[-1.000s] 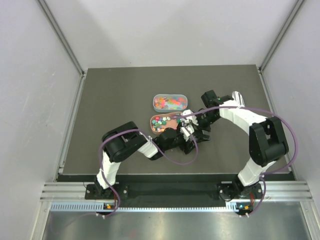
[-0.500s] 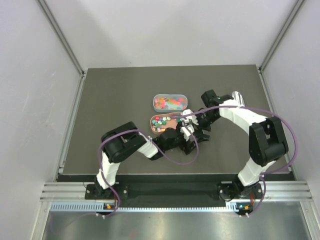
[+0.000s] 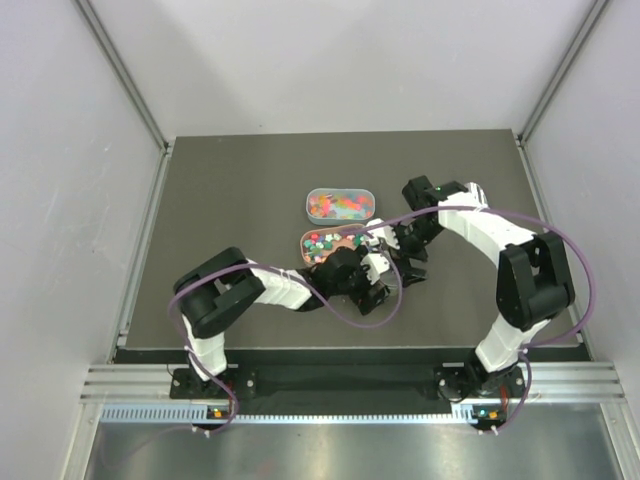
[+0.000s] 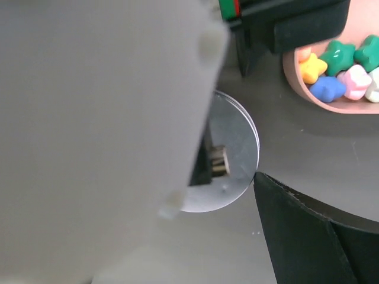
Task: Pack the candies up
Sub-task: Reset both arms
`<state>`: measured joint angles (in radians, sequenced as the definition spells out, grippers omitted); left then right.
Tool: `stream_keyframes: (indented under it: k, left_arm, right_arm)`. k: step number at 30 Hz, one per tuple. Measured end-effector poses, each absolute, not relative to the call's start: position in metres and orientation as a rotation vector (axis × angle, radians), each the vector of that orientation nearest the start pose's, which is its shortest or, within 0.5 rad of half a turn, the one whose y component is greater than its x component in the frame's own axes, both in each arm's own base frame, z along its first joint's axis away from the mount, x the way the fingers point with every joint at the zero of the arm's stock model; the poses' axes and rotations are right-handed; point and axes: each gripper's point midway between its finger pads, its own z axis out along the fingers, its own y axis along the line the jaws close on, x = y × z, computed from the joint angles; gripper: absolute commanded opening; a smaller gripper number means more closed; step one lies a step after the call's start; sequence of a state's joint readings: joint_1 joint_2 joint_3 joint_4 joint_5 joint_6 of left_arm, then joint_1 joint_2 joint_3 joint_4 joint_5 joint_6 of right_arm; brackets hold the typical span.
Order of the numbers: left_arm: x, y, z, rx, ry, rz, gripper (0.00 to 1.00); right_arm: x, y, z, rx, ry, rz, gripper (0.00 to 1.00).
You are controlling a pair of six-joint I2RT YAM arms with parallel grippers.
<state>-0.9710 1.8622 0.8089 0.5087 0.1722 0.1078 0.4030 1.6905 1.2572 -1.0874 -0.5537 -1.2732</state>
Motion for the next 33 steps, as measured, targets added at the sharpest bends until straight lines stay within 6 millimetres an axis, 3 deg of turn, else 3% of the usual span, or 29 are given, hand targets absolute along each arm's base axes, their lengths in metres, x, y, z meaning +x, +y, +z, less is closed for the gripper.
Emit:
stream_keyframes:
  k: [5,9,12,14,19,21,24,29,33]
  left_arm:
    - [0.23,-0.367,0.021,1.312,1.913,-0.636,0.98]
    - [0.22,-0.33,0.026,1.377,2.024,-0.594,0.99]
    - [0.227,-0.31,0.046,1.351,2.064,-0.566,0.99]
    - [0.246,-0.298,0.075,1.275,2.043,-0.518,0.99]
    - [0.319,-0.254,0.183,0.916,1.868,-0.247,0.99]
    - [0.343,-0.222,0.219,0.749,1.822,-0.126,0.99]
    - [0.374,-0.164,0.241,0.508,1.825,0.032,0.99]
    - [0.403,-0.058,0.229,0.158,1.921,0.222,0.99]
    - [0.407,-0.013,0.223,0.015,1.948,0.286,0.99]
  right_arm:
    - [0.263,0.163,0.088,-2.043,1.917,0.666,1.0]
    - [0.309,0.147,0.109,-1.87,2.014,0.559,1.0]
    - [0.341,0.129,0.131,-1.678,2.097,0.475,1.0]
    - [0.357,0.114,0.144,-1.513,2.171,0.444,1.0]
    - [0.38,0.058,0.16,-1.038,2.347,0.341,1.0]
    - [0.376,0.036,0.164,-0.883,2.395,0.26,1.0]
    - [0.371,0.01,0.171,-0.653,2.429,0.179,1.0]
    - [0.376,-0.04,0.195,-0.247,2.369,0.004,1.0]
    - [0.378,-0.053,0.212,-0.133,2.29,-0.076,1.0]
